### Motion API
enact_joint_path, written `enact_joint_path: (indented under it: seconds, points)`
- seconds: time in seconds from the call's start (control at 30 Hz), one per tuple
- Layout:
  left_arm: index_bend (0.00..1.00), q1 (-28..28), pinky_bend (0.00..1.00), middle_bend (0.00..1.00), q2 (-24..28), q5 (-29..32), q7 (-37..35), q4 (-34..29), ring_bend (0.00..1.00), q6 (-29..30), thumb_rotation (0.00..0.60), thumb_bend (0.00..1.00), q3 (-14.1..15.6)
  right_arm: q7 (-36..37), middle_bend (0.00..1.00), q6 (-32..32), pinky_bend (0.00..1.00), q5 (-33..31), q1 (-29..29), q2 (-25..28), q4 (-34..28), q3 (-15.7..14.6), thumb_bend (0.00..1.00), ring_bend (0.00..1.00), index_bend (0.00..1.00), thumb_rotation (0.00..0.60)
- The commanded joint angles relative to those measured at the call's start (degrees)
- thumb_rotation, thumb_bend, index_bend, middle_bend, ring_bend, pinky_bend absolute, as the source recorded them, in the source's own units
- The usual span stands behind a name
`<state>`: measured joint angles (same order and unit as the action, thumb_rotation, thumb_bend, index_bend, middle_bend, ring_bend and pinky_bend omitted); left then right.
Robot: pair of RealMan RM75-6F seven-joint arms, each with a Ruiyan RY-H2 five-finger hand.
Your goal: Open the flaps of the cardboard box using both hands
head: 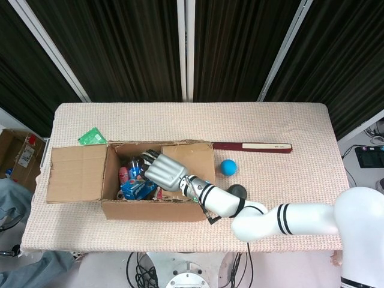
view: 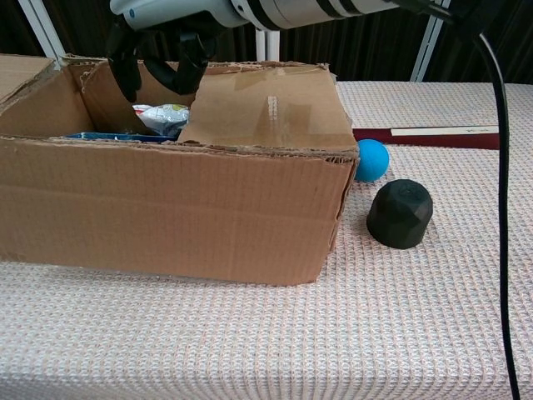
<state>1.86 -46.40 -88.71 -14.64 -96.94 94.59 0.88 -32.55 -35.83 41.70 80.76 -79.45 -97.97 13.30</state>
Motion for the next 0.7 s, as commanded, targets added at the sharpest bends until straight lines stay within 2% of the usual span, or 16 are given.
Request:
enact_joint_path:
  seconds: [0.03,0.37,0.7]
  points:
    - [0.08,-0.1,0.17,0.1,0.0,-0.2,-0.5,0.1,0.06,-0.1,0.318,0.0,-0.1,-1.5,0.24,-1.1,0.0,-2.7,1.7,-0.4,0.6,-2.2,0.78,0.0,0.38,0.6]
    - [0.08,0.7,0.17,0.11,0.5,-1.7,-1.0,-0.4,0.06,-1.1,0.328,0.0,-1.0,-2.1,0.26,-2.7,0.0,-6.4,3.5,0.9,-0.8,-6.2,0.81,0.0,0.41,0.6]
    - [0.08,1.4,0.17,0.11,1.8,-1.9,-0.7,-1.3,0.06,-2.4,0.327,0.0,-1.7,0.4,0.31,-4.6,0.0,-4.2,2.3,3.6,-2.8,-7.0,0.83,0.0,0.45,0.6]
